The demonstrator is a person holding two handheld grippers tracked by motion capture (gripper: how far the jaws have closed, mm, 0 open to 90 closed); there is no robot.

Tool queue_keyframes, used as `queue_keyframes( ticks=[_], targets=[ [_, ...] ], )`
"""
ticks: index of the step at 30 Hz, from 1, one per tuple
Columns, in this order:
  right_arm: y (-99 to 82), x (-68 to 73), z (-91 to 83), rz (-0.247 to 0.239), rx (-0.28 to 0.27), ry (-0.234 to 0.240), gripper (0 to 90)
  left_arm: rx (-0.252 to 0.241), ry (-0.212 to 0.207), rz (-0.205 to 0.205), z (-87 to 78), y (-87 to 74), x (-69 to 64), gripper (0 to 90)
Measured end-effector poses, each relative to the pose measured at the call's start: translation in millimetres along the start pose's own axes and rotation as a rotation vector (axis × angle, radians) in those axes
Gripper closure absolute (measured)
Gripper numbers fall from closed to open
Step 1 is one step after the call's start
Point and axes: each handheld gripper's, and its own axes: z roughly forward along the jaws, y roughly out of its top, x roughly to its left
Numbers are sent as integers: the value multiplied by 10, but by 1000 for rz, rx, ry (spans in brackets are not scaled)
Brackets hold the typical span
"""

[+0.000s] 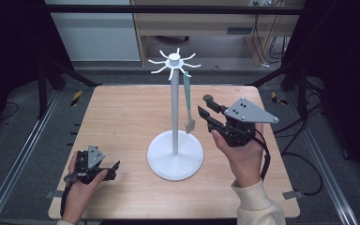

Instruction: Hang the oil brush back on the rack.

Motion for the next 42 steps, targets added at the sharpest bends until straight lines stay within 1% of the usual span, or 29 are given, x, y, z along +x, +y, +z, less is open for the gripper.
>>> queue_keyframes(
  ticks=[1, 4, 5, 7, 9, 11, 13, 14, 17, 20, 23, 26, 28, 32, 34, 37, 42],
  targets=[
    [-1, -9, -5, -3, 4, -17, 568, -1, 0, -1, 0, 0, 0, 34],
    [-18, -53, -13, -7, 17, -93, 444, 1, -2, 1, 2, -1, -2, 34],
    [-29, -72, -13, -6, 15, -112, 416, 0, -2, 0, 3, -1, -4, 33],
    [-54, -102, -5, 4, 13, -146, 324, -1, 0, -1, 5, -1, -6, 34],
    [-93, -150, 17, 18, 26, -175, 272, 0, 0, 0, 5, -1, -6, 34],
    [-137, -185, 44, 16, 43, -212, 219, 3, -3, 2, 2, -2, -3, 34],
    [-182, -214, 70, 11, 63, -236, 178, 3, -3, 2, 1, -2, -2, 34],
    [-203, -224, 82, 14, 71, -247, 166, 4, -4, 3, 0, -2, -1, 34],
    [-278, -274, 112, 14, 87, -260, 128, 2, -2, 1, 0, -5, -2, 34],
    [-311, -297, 124, 15, 93, -268, 111, -1, -2, -2, -4, -6, 2, 34],
    [-385, -344, 142, 16, 104, -274, 90, 1, -3, 1, -2, -3, -1, 34],
    [-485, -416, 155, 29, 116, -290, 78, -2, -3, 1, -1, 1, -9, 34],
    [-515, -439, 159, 33, 121, -293, 78, 0, -9, 1, -2, 0, -6, 34],
    [-660, -541, 182, 56, 151, -302, 83, -6, -5, -1, -8, -2, 1, 33],
    [-743, -592, 197, 78, 174, -305, 84, -7, -7, 0, -8, -2, 2, 33],
    [-839, -641, 210, 108, 183, -298, 89, -13, -9, -1, -10, 0, 0, 33],
    [-987, -708, 211, 128, 202, -312, 94, -12, -12, 4, -15, -1, 1, 31]
  ],
)
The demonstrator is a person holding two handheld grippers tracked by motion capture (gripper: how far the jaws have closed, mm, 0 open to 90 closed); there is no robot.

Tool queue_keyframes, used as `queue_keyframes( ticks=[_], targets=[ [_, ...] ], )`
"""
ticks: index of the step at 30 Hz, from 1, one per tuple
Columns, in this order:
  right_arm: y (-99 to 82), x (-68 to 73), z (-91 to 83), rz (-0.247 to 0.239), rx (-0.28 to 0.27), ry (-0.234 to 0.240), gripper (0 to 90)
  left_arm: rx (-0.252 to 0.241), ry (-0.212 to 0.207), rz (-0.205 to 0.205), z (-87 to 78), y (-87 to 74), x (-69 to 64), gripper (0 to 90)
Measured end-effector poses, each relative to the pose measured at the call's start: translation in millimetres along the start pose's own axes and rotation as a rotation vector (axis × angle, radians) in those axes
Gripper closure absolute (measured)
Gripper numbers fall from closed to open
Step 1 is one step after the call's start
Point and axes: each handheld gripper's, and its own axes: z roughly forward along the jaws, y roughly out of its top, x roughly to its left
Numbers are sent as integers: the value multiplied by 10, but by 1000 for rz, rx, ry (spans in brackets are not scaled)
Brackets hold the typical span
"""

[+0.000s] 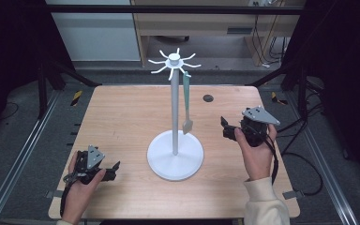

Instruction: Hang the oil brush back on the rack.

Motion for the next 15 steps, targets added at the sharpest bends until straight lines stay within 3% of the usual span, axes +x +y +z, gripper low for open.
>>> queue_keyframes(
  ticks=[5, 15],
  targets=[
    [-188, -100, 74, 58, 28, 7, 106, 1, -3, 1, -2, -1, 5, 30],
    [-432, -149, 172, 75, 87, 8, 116, 0, -5, 2, -3, -1, 4, 28]
  ],
)
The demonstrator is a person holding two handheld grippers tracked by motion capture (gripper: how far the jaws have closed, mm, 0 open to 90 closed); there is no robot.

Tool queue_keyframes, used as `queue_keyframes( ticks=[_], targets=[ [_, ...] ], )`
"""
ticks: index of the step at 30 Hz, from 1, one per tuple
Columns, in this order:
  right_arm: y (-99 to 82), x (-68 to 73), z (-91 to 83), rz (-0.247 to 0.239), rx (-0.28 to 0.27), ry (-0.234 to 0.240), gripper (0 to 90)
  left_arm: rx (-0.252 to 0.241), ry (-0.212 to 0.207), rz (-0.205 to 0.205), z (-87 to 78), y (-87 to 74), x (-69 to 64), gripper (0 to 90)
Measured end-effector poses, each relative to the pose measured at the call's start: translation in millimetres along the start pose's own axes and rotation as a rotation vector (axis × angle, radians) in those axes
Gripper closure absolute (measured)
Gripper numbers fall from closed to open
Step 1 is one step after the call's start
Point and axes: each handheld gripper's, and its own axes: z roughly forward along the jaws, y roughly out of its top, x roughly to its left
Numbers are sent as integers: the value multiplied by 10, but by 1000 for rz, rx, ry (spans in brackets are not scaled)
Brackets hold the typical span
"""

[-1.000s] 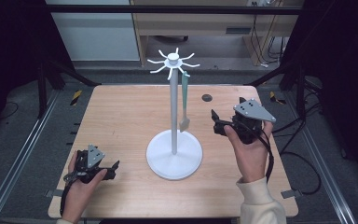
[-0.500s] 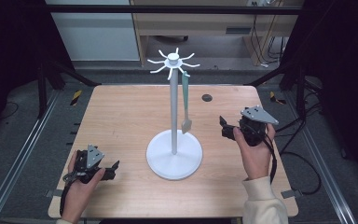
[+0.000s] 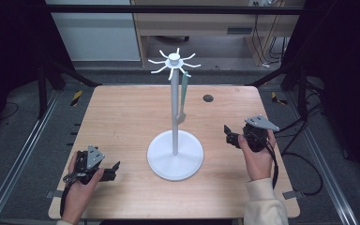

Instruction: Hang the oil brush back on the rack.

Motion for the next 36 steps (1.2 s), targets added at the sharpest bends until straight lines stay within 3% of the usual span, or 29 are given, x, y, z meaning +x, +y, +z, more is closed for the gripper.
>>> queue_keyframes(
  ticks=[21, 28, 32, 36],
  targets=[
    [-392, 20, 257, -24, 127, 35, 119, 1, 3, 6, -7, -13, 6, 28],
    [-523, 31, 342, -53, 105, 75, 133, 11, 22, -4, -3, -33, 23, 29],
    [-564, 52, 383, -35, 111, 107, 132, 23, 33, -7, -9, -54, 40, 30],
    [-563, 65, 400, -37, 110, 101, 121, 21, 32, -12, 3, -51, 46, 31]
  ],
)
